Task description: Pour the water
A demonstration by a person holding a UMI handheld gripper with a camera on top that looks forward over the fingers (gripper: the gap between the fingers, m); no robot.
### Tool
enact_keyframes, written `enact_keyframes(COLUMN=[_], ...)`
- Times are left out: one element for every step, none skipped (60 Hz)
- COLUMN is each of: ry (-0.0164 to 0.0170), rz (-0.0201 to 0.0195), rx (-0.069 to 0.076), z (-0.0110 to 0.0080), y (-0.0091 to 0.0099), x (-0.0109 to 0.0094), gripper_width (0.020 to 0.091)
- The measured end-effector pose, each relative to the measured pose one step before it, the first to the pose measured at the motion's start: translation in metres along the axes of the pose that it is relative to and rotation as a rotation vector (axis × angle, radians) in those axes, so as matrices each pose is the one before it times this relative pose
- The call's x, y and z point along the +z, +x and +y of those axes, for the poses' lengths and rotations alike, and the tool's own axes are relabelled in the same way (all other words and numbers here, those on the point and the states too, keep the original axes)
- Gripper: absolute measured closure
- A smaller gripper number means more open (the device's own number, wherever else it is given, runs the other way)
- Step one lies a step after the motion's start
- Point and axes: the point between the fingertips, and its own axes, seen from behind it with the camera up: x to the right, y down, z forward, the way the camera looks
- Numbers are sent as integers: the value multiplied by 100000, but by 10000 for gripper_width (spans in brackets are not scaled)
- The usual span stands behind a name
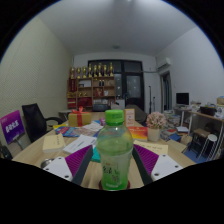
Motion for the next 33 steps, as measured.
enact_keyframes(ry=[-417,-264,-102,-59,-125,-243,-488,-419,-174,71,52,-83,-118,-41,8,39,-30,297,255,274,180,190,323,359,142,155,162,129,9,-145,-176,-211,-182], rz=[-457,-378,-246,-210,-205,-271,-202,-77,78,188,204,341,406,503,480,353,246,498,432,400,299,273,239,187,-69,75,7,75,56,-25,-267,-503,-575], rx=[525,822,998,1008,814,645,459,431,493,460,417,378,52,-174,-352,-525,-632,-560,-572,-580,-642,-547,-395,-243,-133,92,170,283,369,212,-10,-120,-175], z=[-24,-61,-8,-24,19,225,105,82,39,-17,8,-207,-44,-21,-36,-2,-289,215,-30,-9,-30,43,7,-28,-362,125,42,46,101,120,102,135,120], y=[-30,-37,-31,-69,-109,221,18,35,54,67,74,163,104,135,121,37,479,-199,110,55,71,29,31,84,196,-20,-95,-122,-59,-45,-54,-129,-119], x=[-399,-496,-427,-487,-491,-913,-504,-593,-611,-567,-629,-1203,-667,-687,-694,-732,-1166,-1061,-863,-806,-822,-818,-816,-800,-1173,-1159,-795,-735,-733,-724,-742,-712,-648], gripper_width=[252,256,258,258,256,259,255,256,258,255,255,260,260,264,266,265,265,267,264,263,265,263,262,265,266,262,265,264,262,263,263,264,264])
